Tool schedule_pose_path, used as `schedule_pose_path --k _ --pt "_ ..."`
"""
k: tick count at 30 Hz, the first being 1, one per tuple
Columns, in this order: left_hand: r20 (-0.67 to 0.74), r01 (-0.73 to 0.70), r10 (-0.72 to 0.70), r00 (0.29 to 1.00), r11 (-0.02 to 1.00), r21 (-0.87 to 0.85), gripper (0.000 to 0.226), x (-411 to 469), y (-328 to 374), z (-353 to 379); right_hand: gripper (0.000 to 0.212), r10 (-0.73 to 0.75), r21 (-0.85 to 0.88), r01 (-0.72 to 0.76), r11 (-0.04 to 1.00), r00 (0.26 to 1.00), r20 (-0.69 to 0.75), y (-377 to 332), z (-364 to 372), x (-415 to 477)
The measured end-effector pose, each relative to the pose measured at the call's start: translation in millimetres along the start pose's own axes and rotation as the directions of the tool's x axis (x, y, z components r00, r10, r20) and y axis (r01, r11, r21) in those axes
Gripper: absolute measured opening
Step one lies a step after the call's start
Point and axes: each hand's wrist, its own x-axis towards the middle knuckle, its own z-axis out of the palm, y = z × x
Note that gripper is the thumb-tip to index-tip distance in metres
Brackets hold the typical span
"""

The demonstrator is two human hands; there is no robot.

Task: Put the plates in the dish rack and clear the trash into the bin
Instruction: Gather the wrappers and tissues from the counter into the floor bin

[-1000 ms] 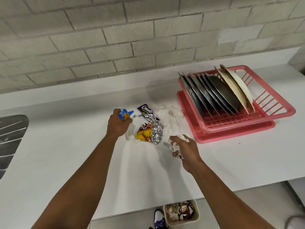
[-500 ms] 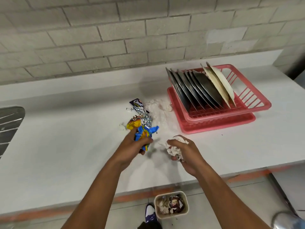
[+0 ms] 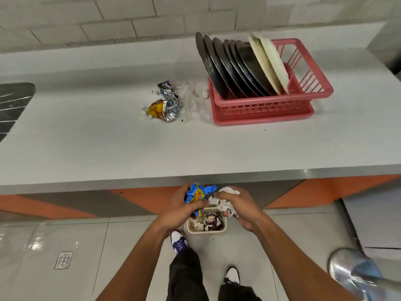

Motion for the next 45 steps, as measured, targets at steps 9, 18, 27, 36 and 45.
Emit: schedule_pose_path --k 9,18,27,36,45 --pt "-0.119 0.209 -0.198 0.973 0.974 0.086 0.053 55.7 -120.5 27.6 0.017 0.067 -0.277 -0.11 0.955 0.985 -0.162 96.3 -48.3 77.5" --pt "-0.189 0.203 -0.169 0.967 0.963 0.175 0.048 186.7 -283.4 24.8 0.021 -0.009 -0.618 -0.103 0.779 0.984 -0.176 229.2 -85.2 229.3" --pt "-0.235 0.187 -0.057 0.97 0.793 0.579 0.067 317.9 -447.7 38.4 0.024 -0.147 -0.856 0.015 0.517 0.986 -0.072 383.6 -111.7 373.6" --pt "-0.082 0.124 -0.105 0.991 0.504 0.855 0.084 369.2 -529.4 51.3 0.062 -0.076 -0.952 0.149 0.266 0.988 0.133 438.2 -129.4 423.5" --pt "-0.099 0.161 -0.151 0.984 0.482 0.862 0.073 331.8 -472.3 48.6 0.057 -0.037 -0.973 0.158 0.166 0.987 0.154 382.4 -128.9 375.7"
